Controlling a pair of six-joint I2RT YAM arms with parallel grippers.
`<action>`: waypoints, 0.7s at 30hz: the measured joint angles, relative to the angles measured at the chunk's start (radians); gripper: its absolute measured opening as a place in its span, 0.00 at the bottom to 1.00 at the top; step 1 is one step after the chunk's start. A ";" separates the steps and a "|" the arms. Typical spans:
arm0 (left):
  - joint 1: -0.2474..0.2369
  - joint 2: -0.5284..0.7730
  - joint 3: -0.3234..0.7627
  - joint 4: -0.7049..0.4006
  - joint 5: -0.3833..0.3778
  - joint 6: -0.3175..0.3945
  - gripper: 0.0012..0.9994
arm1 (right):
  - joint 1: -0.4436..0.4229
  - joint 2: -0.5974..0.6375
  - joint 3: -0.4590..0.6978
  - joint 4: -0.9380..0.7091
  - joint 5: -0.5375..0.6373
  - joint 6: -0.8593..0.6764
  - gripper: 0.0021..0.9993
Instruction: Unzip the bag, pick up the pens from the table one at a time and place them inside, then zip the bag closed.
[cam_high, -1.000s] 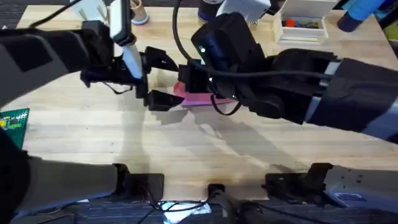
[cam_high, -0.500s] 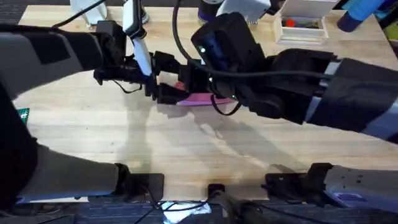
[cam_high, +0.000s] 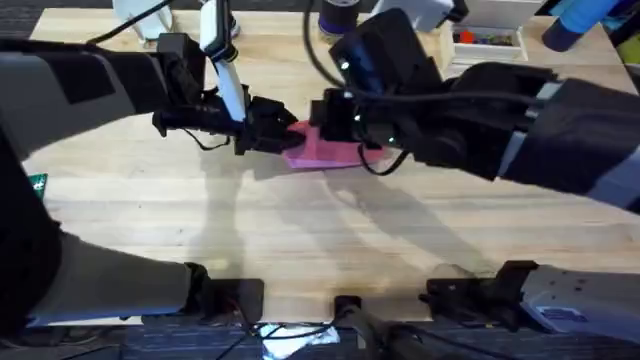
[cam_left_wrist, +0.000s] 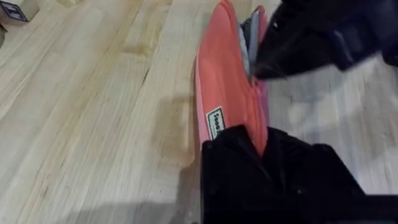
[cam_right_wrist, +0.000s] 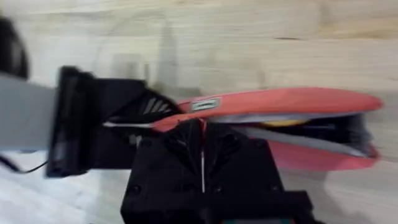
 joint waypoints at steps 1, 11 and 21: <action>0.000 0.000 0.000 0.000 -0.002 0.000 0.05 | -0.014 -0.001 0.000 -0.016 -0.003 0.000 0.03; 0.000 0.005 0.000 0.003 -0.013 0.000 0.04 | -0.184 -0.007 0.000 -0.118 -0.027 -0.112 0.03; -0.006 0.005 0.000 0.006 -0.003 -0.003 0.04 | -0.368 -0.007 0.000 -0.173 -0.083 -0.224 0.03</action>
